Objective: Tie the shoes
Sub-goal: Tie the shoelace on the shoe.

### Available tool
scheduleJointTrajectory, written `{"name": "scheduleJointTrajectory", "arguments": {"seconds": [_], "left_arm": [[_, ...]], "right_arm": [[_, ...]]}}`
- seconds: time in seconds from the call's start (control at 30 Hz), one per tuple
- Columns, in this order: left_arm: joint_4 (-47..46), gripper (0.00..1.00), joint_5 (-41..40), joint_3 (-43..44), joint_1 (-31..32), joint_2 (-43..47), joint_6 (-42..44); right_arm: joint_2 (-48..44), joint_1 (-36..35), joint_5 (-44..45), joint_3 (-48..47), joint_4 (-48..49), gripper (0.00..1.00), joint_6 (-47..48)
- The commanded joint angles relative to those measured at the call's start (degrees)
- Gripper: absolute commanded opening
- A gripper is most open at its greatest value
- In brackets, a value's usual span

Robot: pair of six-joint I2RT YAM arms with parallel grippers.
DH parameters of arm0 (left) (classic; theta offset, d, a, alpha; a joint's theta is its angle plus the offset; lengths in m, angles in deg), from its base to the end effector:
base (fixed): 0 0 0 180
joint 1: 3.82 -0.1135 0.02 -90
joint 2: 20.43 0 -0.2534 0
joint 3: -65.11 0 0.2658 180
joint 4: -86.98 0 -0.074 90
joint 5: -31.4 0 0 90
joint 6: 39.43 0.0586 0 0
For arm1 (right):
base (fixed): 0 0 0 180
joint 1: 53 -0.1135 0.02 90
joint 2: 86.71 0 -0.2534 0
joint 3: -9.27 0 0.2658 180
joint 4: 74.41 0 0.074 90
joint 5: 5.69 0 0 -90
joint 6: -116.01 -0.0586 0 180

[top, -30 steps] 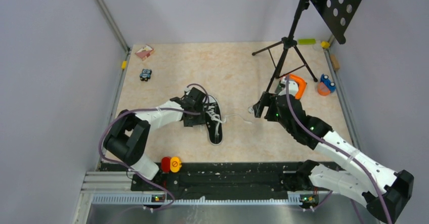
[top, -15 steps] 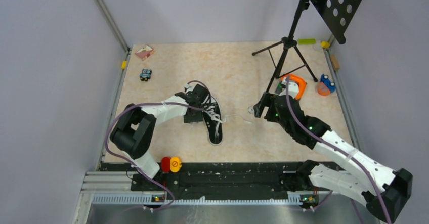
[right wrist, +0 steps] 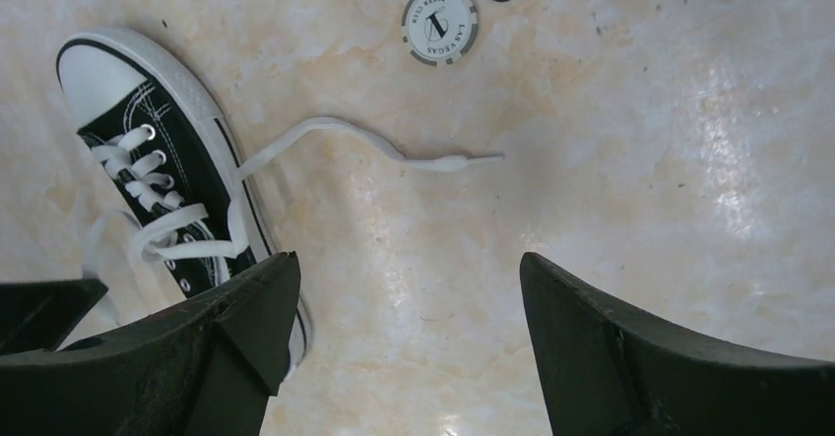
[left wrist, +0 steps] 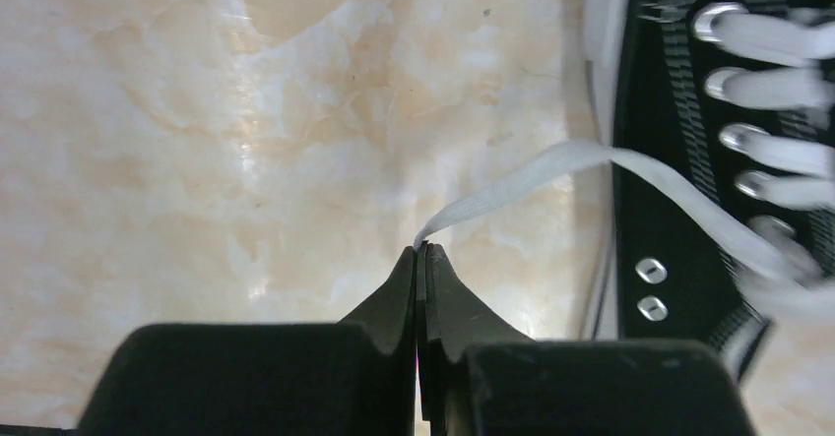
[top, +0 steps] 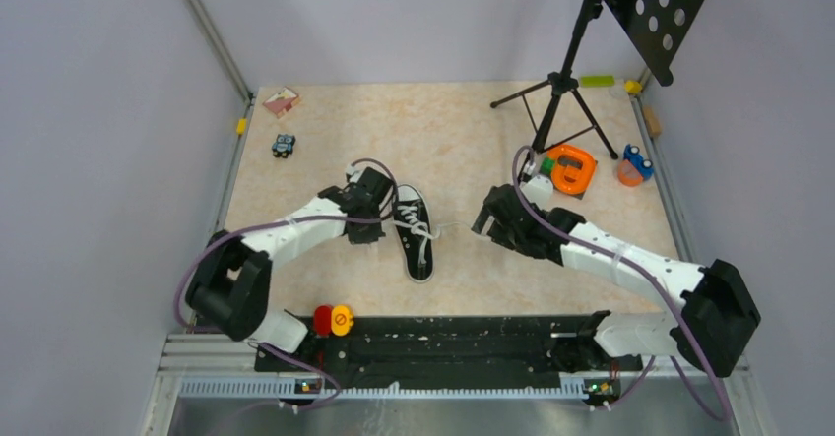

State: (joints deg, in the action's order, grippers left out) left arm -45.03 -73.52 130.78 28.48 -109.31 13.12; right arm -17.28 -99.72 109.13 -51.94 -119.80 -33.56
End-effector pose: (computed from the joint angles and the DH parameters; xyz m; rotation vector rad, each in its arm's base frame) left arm 0.2628 -0.1483 0.1384 -0.1815 2.7201 0.0348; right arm 0.2027 0.1793 0.2104 0.4425 2.3730 0.3154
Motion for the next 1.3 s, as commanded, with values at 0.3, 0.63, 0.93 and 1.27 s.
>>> {"name": "scheduleJointTrajectory", "arguments": {"seconds": [0.3,0.63,0.93,1.27], "left_arm": [[3.95,0.0,11.81,6.26,-5.3,17.35,5.95],[2.69,0.0,17.23,2.49,-6.94,21.46,7.37],[1.87,0.0,23.41,1.17,-8.26,21.53,9.13],[0.8,0.0,25.29,-0.26,-10.02,21.2,9.85]], "right_arm": [[10.82,-0.31,1.31,-1.82,0.82,0.76,-36.48],[22.16,0.64,1.92,-6.38,1.56,0.73,-46.78],[27.84,1.22,0.84,-9.0,-1.07,0.63,-53.78],[35.01,1.84,4.19,-16.37,-9.57,0.56,-56.81]]}}
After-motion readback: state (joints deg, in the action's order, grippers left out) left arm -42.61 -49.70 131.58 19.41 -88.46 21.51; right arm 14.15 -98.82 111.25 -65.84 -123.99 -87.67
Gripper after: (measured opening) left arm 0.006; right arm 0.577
